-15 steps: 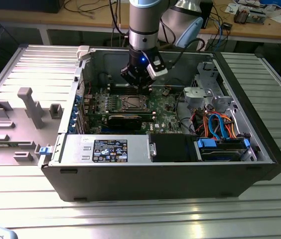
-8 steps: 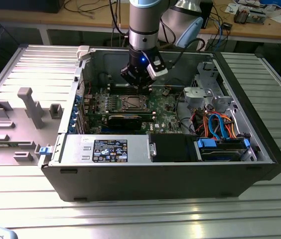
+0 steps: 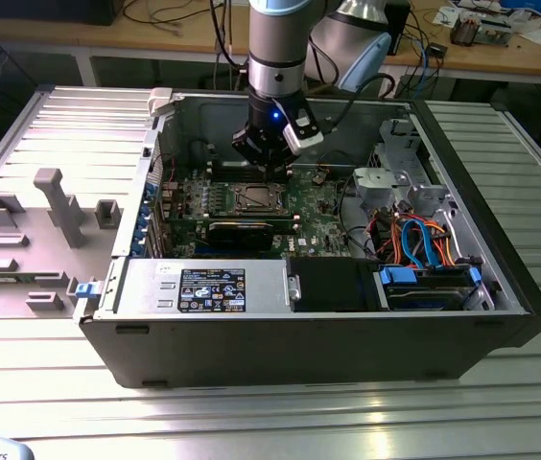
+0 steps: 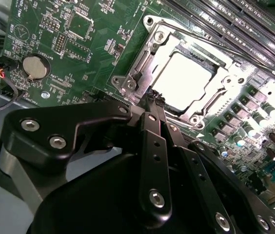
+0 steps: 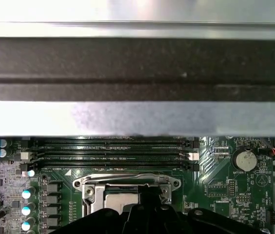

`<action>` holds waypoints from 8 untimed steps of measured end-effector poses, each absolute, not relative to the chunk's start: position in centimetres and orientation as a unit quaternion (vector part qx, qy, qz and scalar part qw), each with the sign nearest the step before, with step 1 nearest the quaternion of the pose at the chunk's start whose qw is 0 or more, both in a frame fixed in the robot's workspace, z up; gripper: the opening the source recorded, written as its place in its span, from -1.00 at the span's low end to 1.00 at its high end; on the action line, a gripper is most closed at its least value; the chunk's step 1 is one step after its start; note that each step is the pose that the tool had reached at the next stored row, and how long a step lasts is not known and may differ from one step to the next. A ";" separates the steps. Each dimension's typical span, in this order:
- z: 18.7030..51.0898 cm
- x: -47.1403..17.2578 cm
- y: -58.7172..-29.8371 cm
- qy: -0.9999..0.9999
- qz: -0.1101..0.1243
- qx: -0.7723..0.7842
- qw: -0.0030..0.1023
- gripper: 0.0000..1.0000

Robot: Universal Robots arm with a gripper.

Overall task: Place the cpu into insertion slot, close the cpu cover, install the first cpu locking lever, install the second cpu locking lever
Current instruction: 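Install the second cpu locking lever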

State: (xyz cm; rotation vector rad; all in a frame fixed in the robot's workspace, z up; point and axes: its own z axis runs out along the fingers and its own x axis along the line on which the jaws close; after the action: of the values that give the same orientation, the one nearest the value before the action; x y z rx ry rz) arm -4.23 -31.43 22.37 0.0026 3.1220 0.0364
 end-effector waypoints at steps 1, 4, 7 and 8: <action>22.5 -4.2 -31.4 1.000 0.012 0.001 0.010 -0.79; 23.0 -4.2 -31.4 1.000 0.012 0.001 0.010 -0.79; 23.0 -4.2 -31.4 1.000 0.012 0.001 0.010 -0.79; 23.0 -4.2 -31.5 1.000 0.012 0.001 0.010 -0.79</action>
State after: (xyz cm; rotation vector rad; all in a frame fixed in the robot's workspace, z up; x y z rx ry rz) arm -4.23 -31.45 23.02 0.0025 3.1220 0.0364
